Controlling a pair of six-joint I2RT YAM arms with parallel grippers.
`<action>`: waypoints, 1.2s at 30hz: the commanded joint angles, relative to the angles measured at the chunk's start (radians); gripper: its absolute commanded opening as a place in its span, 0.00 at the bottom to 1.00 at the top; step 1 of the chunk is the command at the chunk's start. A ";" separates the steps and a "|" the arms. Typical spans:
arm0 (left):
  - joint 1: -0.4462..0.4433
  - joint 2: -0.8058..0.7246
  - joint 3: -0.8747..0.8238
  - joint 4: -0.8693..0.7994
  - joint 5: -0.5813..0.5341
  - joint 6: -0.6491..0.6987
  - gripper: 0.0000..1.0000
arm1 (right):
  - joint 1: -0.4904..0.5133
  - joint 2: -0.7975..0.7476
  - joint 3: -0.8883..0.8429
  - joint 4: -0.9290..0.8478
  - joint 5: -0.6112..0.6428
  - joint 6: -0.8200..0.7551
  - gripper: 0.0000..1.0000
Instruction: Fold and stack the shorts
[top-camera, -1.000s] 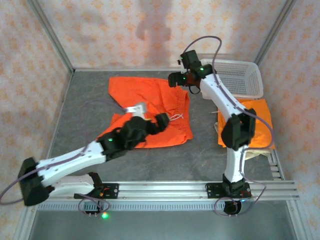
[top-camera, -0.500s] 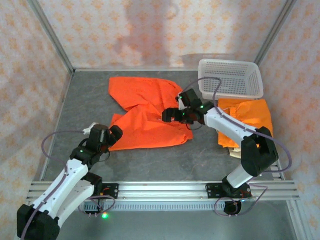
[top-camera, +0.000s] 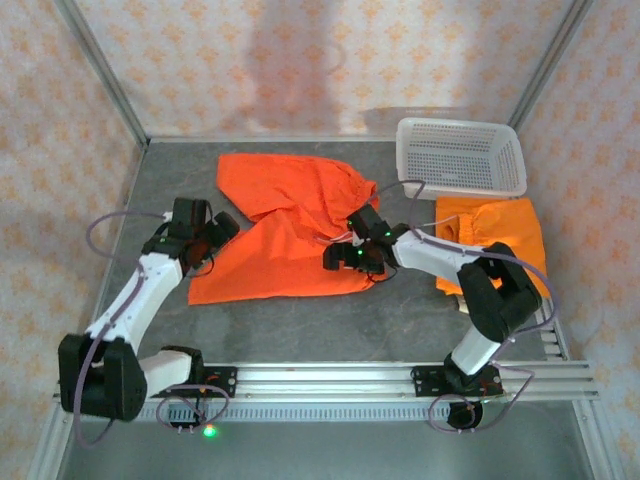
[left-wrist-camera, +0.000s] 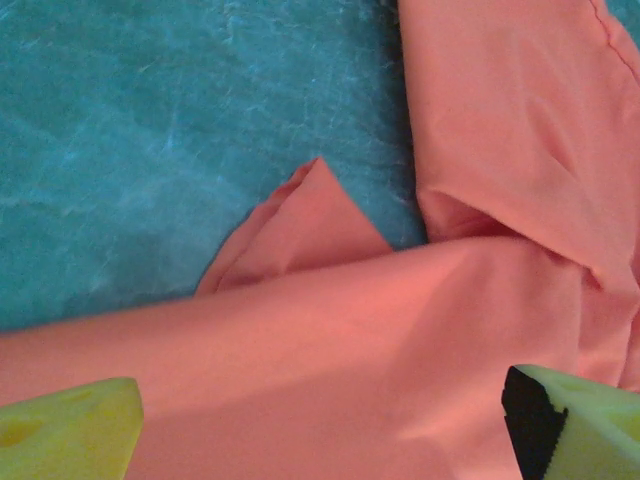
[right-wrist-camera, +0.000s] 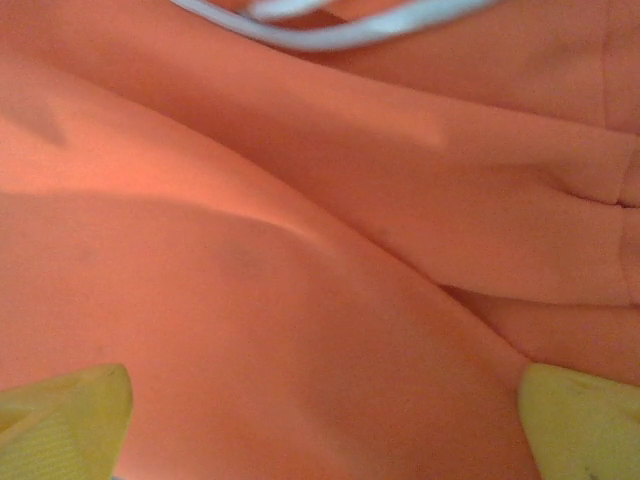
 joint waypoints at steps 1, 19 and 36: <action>0.005 0.106 0.059 -0.020 -0.010 0.082 0.89 | -0.003 0.025 -0.018 -0.001 0.053 0.019 0.98; 0.006 0.488 0.235 0.005 -0.004 0.147 0.64 | -0.002 0.014 -0.049 0.013 0.069 0.038 0.98; 0.020 0.588 0.301 -0.010 -0.021 0.153 0.03 | -0.002 0.000 -0.071 0.014 0.080 0.043 0.98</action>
